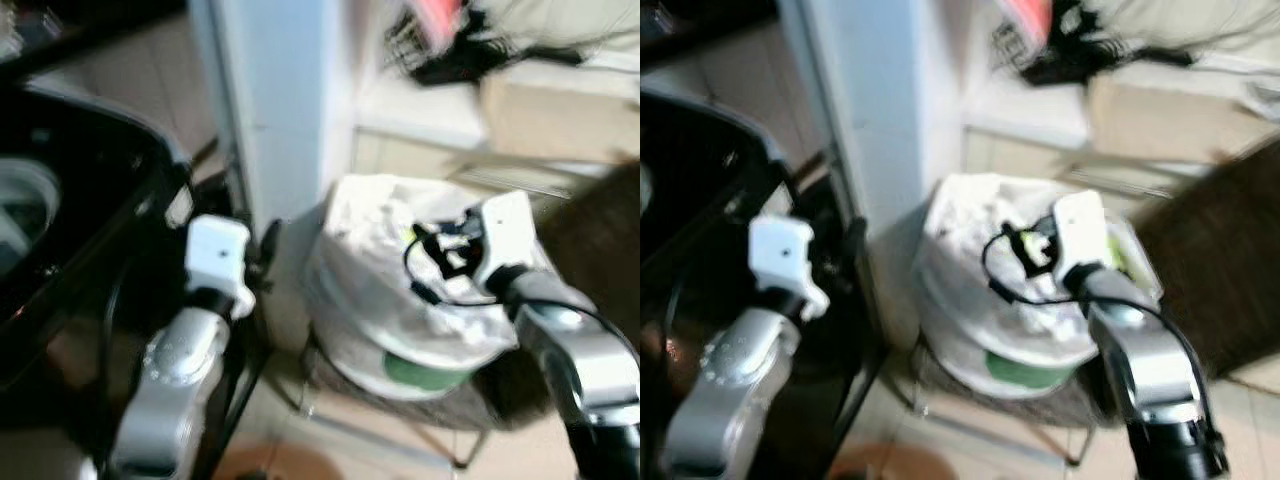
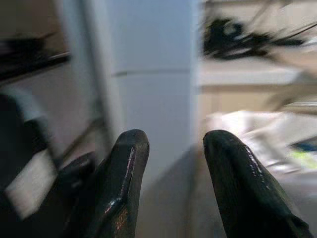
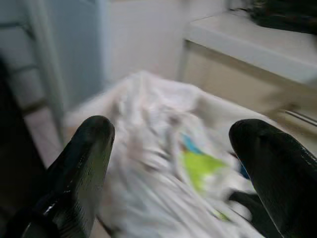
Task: Clothes washing
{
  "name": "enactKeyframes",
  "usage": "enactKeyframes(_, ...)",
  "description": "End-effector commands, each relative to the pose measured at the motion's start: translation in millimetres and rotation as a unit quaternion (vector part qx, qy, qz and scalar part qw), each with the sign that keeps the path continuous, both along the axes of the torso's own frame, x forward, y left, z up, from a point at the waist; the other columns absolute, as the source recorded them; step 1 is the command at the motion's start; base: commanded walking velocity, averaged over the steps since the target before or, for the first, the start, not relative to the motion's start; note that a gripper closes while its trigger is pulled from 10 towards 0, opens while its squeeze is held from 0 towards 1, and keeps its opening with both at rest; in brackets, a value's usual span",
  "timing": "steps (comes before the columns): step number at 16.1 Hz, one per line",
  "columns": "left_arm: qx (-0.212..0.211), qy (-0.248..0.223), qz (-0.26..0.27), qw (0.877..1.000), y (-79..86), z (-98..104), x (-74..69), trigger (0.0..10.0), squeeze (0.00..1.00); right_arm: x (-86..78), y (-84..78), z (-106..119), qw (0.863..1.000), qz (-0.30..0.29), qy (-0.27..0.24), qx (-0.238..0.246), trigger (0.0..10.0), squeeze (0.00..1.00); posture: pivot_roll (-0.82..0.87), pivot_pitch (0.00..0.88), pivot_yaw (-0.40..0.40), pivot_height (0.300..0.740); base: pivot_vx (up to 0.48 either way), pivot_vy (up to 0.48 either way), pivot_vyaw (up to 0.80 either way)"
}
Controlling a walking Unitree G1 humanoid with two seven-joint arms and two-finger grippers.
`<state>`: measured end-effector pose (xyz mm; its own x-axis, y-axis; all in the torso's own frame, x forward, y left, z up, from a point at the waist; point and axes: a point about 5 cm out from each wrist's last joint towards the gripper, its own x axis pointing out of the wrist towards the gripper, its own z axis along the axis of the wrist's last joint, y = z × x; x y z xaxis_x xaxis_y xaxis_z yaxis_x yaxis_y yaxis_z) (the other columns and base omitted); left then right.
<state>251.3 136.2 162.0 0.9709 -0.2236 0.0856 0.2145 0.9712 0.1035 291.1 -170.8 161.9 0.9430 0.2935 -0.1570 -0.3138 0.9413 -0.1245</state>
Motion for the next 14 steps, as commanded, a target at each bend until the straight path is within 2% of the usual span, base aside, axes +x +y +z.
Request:
enactKeyframes(1,0.003,0.000,-0.004,1.000,-1.4,0,-1.4,10.0,0.00,-1.4,-2.7,2,1.000,0.000,-0.004,-0.002,10.0,0.00,-0.01,0.039,-0.011,0.740,0.000,0.000,0.00)
enactKeyframes(4,-0.002,0.007,-0.006,1.000,-3.0,-1,-0.8,10.0,0.00,0.0,-4.7,2,1.000,-0.009,-0.005,-0.008,10.0,0.00,-0.01,0.037,-0.007,0.740,0.000,0.000,0.00)
enactKeyframes(7,-0.019,0.001,-0.036,0.999,-12.6,2,-1.5,10.0,0.00,9.9,-21.4,1,0.998,-0.067,0.006,-0.018,10.0,0.00,-0.02,0.033,-0.002,0.740,0.000,0.000,0.00)
enactKeyframes(9,-0.020,-0.004,-0.037,0.999,-13.6,4,0.1,10.0,0.00,16.3,-28.7,6,0.997,-0.075,0.001,-0.032,10.0,0.00,-0.02,0.030,-0.003,0.740,0.000,0.000,0.00)
enactKeyframes(11,-0.013,-0.014,-0.030,0.999,-11.9,7,1.7,10.0,0.00,14.6,-25.1,6,0.997,-0.055,-0.001,-0.048,10.0,0.00,-0.02,0.030,-0.005,0.740,0.000,0.000,0.00)
enactKeyframes(14,-0.018,-0.023,-0.014,0.999,-7.9,10,2.5,10.0,0.00,11.0,-21.5,2,0.997,-0.051,0.000,-0.053,10.0,0.00,-0.01,0.032,-0.006,0.740,0.162,0.000,0.80)
